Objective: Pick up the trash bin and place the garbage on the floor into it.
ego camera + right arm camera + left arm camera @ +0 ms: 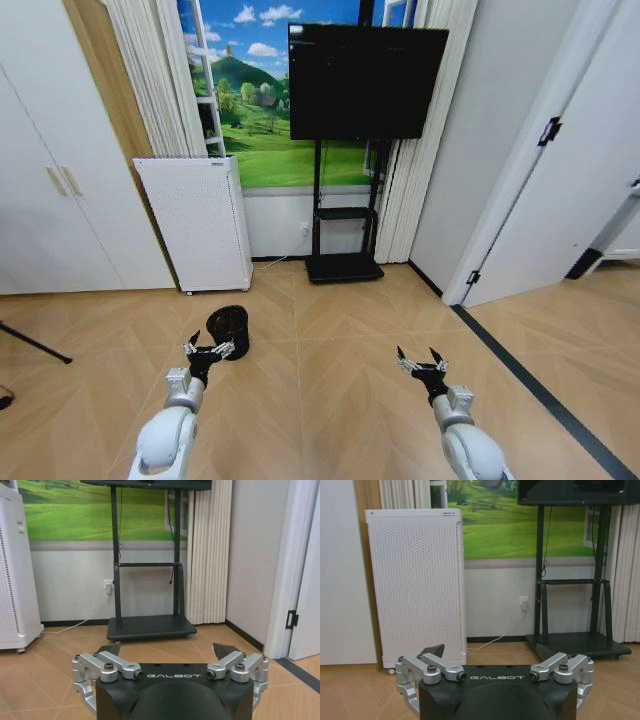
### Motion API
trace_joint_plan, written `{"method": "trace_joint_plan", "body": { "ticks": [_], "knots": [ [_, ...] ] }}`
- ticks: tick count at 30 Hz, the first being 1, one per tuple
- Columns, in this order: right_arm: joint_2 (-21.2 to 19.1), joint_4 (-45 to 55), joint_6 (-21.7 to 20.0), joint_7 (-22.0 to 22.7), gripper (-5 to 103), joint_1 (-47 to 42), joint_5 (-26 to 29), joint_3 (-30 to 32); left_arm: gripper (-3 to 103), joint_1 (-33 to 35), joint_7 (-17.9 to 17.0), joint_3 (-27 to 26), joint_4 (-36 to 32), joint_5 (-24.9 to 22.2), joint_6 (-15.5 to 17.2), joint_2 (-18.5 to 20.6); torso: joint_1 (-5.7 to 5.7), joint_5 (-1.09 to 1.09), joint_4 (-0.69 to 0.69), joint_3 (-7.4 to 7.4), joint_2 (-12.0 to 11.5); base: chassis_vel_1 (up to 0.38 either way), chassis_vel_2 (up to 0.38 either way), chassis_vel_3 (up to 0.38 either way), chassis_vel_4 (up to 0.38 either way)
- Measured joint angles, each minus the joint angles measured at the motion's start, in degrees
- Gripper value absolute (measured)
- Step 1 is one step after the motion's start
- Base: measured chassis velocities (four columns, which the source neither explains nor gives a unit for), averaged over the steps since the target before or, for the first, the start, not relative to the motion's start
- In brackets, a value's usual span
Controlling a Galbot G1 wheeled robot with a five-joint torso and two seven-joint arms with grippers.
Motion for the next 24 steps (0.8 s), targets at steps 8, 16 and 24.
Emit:
{"method": "trace_joint_plan", "body": {
  "ticks": [8,16,24],
  "knots": [
    [0.2,-0.5,1.1,-0.1,100,0.1,1.0,-0.5,100,-0.1,0.0,0.1,0.3,-0.1,-0.6,-0.1,0.00,0.02,0.00,-0.01,0.0,0.328,-0.336,-0.338,0.326],
    [0.7,-0.7,1.5,-0.2,100,0.1,0.6,-0.5,100,-0.3,0.5,0.0,1.1,-1.8,-0.9,-0.2,-0.02,-0.01,0.00,-0.03,-0.1,0.081,-0.084,-0.118,0.102],
    [1.3,0.0,1.5,-0.2,100,-0.3,-0.4,-0.6,100,-0.4,1.0,-0.5,1.6,-2.4,-0.8,0.1,0.02,-0.03,0.01,-0.02,-0.1,-0.057,0.054,0.065,-0.036]
  ]
}}
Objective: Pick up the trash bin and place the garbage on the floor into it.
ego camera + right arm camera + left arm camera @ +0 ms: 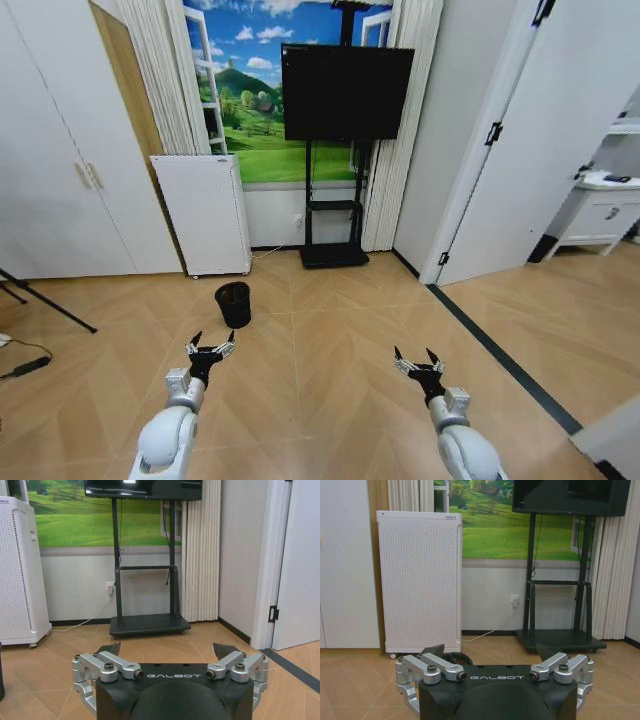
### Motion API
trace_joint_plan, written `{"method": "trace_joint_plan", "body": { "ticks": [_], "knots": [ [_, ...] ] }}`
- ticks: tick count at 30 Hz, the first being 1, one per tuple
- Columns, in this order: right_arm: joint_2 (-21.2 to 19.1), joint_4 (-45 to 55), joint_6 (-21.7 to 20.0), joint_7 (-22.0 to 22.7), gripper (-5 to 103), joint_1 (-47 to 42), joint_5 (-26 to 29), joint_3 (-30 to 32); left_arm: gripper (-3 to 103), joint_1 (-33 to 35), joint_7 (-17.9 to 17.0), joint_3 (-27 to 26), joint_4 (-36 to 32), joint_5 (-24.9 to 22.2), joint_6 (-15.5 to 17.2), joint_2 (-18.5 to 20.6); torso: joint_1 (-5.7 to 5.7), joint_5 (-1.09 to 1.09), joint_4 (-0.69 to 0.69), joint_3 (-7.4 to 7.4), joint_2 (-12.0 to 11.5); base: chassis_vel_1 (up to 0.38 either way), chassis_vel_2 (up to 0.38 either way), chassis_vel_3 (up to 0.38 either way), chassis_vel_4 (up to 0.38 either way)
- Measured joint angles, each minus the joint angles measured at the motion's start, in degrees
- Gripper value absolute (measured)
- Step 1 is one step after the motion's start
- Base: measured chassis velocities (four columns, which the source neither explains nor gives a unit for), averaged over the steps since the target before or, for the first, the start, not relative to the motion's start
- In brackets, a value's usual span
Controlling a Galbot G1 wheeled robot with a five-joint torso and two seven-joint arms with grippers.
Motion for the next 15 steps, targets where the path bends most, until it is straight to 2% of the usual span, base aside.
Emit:
{"method": "trace_joint_plan", "body": {
  "ticks": [12,15],
  "knots": [
    [1.0,0.8,-1.4,0.9,100,0.0,-0.8,-0.1,100,-0.7,0.3,0.0,1.5,-1.2,-0.3,0.5,-0.05,0.01,0.00,-0.03,0.0,0.007,0.005,0.000,0.005],
    [1.3,1.1,-2.1,1.1,100,0.0,1.7,0.0,100,-1.1,0.1,0.5,2.2,-1.1,-1.0,0.2,-0.05,0.01,-0.03,-0.03,0.0,0.000,0.000,0.000,0.000]
  ]
}}
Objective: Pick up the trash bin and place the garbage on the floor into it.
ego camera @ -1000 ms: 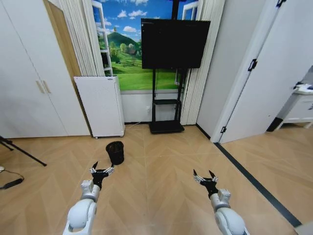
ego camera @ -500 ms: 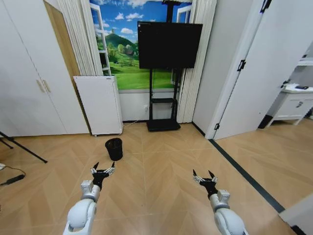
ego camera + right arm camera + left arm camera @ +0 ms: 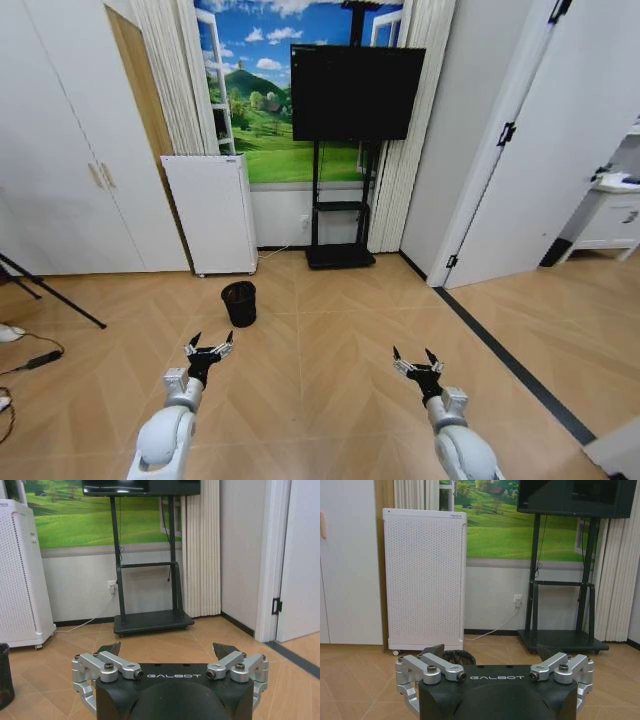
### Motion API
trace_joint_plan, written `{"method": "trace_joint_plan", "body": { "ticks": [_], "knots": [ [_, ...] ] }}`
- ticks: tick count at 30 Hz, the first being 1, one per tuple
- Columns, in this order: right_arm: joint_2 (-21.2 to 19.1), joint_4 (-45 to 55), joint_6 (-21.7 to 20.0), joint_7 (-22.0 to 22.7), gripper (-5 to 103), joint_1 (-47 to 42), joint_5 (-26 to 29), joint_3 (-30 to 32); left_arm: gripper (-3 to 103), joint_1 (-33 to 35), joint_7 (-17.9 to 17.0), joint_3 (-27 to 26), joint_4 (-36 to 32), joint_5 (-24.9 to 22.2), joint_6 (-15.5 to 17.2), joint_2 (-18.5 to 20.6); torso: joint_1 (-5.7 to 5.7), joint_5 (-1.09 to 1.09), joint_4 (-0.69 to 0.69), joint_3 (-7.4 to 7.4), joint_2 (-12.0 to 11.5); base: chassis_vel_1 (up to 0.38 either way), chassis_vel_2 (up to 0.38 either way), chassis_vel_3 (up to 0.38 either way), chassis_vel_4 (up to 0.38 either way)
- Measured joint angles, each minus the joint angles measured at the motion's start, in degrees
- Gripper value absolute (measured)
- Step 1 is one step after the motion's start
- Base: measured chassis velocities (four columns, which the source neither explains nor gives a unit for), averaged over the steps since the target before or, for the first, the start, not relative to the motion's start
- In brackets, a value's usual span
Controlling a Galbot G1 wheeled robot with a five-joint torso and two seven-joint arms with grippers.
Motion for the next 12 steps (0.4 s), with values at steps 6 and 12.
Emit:
{"method": "trace_joint_plan", "body": {
  "ticks": [6,12],
  "knots": [
    [0.2,0.3,-0.2,0.8,100,-0.2,1.6,0.4,100,-0.3,-0.5,0.7,0.9,0.8,-0.2,-0.3,0.00,0.00,0.01,0.00,0.0,0.000,0.000,0.000,0.000],
    [0.2,0.3,-0.1,1.1,100,-0.2,-0.1,0.5,100,-0.5,-1.1,0.7,1.2,1.4,-0.4,-0.2,0.00,0.00,0.02,0.00,0.0,0.000,0.000,0.000,0.000]
  ]
}}
